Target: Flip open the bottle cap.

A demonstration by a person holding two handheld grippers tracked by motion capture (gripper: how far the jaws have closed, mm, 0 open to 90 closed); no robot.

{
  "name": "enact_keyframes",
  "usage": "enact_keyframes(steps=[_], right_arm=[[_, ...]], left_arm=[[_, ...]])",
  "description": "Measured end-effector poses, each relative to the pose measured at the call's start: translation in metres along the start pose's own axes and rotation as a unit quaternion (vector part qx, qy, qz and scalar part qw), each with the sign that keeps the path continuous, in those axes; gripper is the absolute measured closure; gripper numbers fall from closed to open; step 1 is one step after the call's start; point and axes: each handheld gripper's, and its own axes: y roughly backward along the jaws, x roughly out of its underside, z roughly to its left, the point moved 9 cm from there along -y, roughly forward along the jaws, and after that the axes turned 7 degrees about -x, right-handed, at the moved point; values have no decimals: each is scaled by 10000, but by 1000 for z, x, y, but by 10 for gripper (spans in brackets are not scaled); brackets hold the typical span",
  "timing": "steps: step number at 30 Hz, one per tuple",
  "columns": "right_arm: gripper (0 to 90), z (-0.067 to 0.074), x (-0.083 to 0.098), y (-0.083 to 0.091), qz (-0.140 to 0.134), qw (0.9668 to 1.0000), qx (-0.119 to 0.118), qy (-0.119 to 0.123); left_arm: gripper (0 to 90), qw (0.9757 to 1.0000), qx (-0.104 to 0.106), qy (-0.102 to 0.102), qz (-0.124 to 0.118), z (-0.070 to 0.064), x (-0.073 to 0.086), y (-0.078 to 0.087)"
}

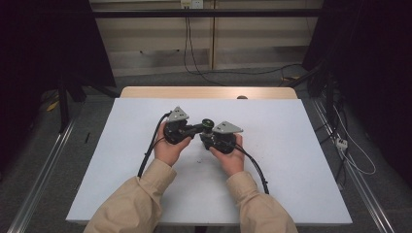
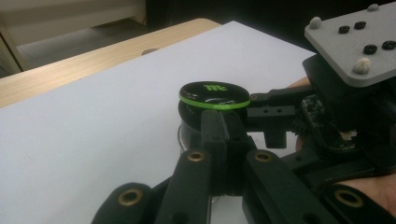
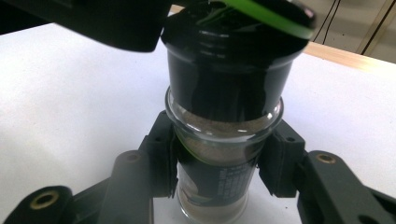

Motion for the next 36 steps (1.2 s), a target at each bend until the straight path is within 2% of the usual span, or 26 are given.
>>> enact_keyframes(steps=[23, 36], right_arm=[[535, 0, 0, 0, 7, 10000, -4, -17], [535, 0, 0, 0, 15, 10000, -7, -17]], left_arm=[[900, 10000, -20, -69, 7, 0, -7, 0], [900, 10000, -19, -38, -12, 1, -11, -1]])
